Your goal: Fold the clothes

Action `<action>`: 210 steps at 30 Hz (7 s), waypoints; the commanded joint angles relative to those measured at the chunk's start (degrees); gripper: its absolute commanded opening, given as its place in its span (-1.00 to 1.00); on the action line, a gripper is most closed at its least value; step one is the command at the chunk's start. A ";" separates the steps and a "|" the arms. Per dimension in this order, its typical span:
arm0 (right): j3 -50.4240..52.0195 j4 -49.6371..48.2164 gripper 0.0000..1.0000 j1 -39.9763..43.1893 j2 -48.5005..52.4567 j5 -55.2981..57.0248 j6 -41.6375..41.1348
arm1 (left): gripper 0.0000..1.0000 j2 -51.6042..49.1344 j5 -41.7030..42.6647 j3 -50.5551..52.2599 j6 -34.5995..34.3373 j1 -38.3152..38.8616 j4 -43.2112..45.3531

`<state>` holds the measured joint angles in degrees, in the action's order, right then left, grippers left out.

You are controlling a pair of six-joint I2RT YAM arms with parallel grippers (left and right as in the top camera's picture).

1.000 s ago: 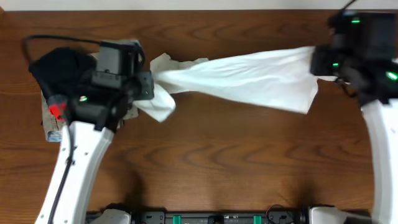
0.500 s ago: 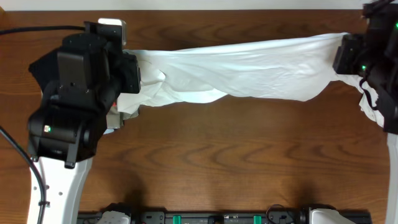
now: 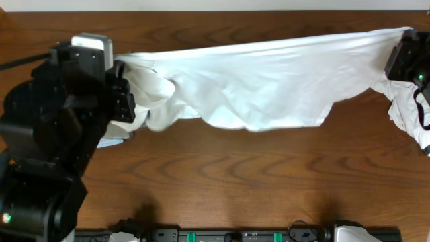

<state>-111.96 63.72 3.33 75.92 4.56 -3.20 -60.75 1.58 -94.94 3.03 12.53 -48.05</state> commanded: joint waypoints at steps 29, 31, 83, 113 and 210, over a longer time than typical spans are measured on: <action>-42.88 -3.89 -0.98 7.45 38.91 2.93 -4.28 | -0.88 -43.56 1.03 -35.47 7.02 -5.90 25.16; -43.50 1.97 -0.98 7.50 38.91 2.93 -4.28 | -0.88 -42.56 1.03 -35.58 6.99 -5.57 15.45; 8.20 23.82 -0.97 7.45 39.52 5.44 -3.56 | 0.33 -42.91 16.41 12.79 -14.49 3.56 -20.22; 8.20 22.88 -0.97 7.15 39.52 3.56 -3.37 | 0.04 -44.68 14.25 26.49 -21.16 4.00 2.89; 8.04 -0.17 -0.98 7.15 2.95 -2.27 2.38 | -0.88 -2.05 -8.33 -0.15 -9.18 5.75 -1.07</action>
<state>-103.88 64.05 10.31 74.32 1.43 -1.67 -56.75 -3.70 -95.33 -8.43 18.39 -49.74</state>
